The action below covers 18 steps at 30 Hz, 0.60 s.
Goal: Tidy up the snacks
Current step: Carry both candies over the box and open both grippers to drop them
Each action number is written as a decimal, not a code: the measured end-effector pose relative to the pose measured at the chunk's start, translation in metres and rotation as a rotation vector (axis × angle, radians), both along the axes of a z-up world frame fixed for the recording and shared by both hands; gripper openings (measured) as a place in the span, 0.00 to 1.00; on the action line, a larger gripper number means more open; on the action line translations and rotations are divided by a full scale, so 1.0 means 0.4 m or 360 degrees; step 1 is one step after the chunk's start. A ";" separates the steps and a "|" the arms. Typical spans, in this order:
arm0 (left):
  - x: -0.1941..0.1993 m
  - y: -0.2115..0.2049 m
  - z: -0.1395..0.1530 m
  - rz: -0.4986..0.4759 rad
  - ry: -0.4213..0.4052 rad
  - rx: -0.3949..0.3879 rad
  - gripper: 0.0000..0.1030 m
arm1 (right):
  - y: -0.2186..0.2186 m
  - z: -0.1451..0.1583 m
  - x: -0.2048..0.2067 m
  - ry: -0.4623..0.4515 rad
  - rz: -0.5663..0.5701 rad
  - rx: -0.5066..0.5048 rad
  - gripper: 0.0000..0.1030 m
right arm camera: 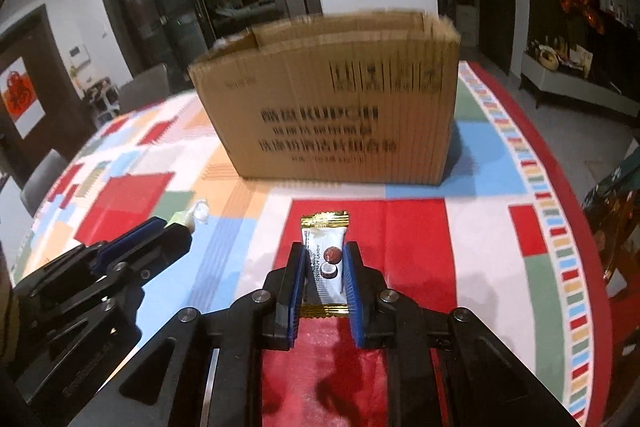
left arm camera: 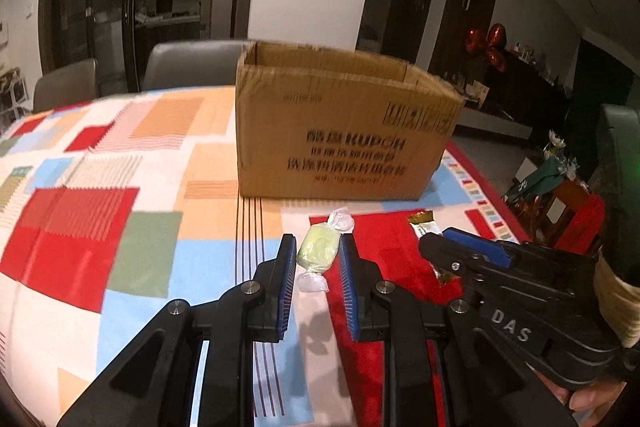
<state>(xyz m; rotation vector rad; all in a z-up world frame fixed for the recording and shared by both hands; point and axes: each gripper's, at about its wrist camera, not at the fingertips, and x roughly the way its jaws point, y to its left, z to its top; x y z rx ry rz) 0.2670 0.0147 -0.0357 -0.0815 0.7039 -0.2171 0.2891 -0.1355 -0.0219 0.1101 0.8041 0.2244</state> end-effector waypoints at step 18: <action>0.012 -0.006 0.223 0.0016 -0.0254 0.0021 0.21 | -0.056 0.232 -0.008 -0.0350 0.0029 0.0031 0.20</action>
